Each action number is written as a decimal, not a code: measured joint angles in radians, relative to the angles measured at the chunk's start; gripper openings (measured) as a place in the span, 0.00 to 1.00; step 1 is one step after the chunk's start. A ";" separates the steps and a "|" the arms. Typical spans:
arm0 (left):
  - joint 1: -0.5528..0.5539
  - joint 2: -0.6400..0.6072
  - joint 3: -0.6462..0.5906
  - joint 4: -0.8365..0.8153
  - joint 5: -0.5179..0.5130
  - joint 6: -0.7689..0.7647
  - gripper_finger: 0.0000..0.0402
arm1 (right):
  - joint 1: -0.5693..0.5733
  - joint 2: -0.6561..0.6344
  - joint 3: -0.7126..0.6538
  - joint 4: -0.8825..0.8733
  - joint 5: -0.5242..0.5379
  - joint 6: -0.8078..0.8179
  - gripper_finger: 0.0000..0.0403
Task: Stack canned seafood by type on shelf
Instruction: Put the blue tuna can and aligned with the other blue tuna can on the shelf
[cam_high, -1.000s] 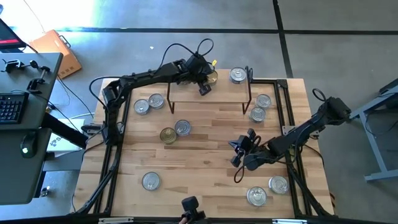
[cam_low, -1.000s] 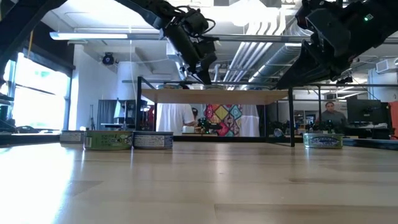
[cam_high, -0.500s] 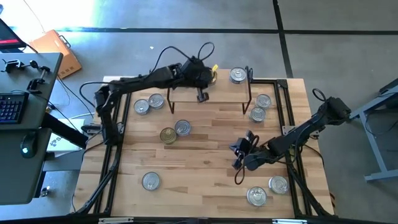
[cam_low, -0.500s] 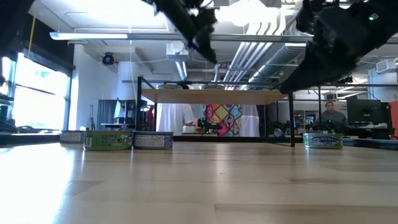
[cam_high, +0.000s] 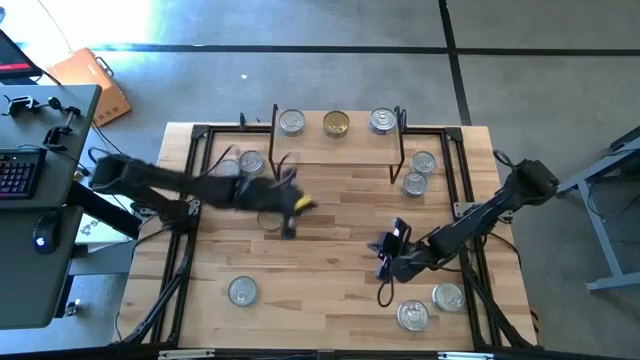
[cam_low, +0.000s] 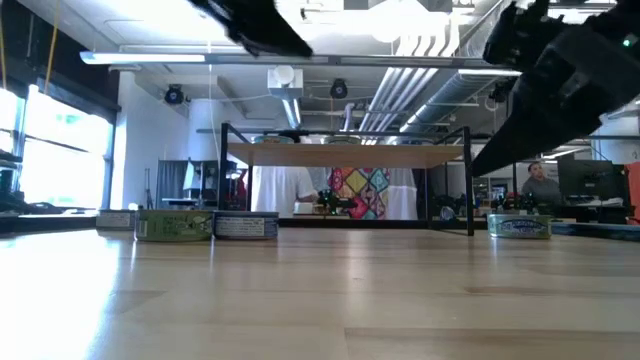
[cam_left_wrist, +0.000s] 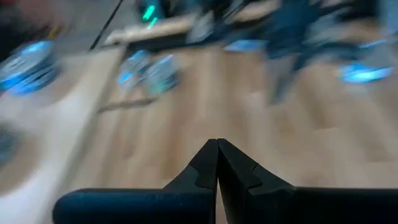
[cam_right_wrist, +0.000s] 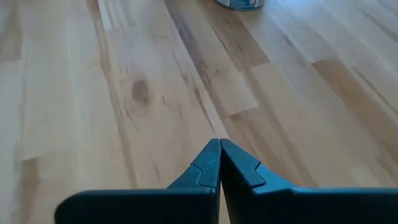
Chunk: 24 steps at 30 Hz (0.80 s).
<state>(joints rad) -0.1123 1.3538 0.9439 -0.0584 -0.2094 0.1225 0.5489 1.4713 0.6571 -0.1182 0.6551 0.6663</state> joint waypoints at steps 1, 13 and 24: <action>-0.038 -0.025 -0.049 0.060 0.005 -0.005 0.00 | -0.009 0.004 0.000 0.012 -0.003 -0.030 0.00; -0.239 -0.108 -0.425 0.557 -0.186 -0.076 0.00 | -0.130 0.006 0.018 0.372 -0.043 -0.445 0.00; -0.239 -0.104 -0.427 0.551 -0.200 -0.088 0.00 | -0.116 0.006 0.375 -0.012 -0.066 -0.553 0.24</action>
<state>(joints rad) -0.3511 1.2501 0.5171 0.4928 -0.4091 0.0348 0.4325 1.4776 1.0316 -0.1299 0.5894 0.1130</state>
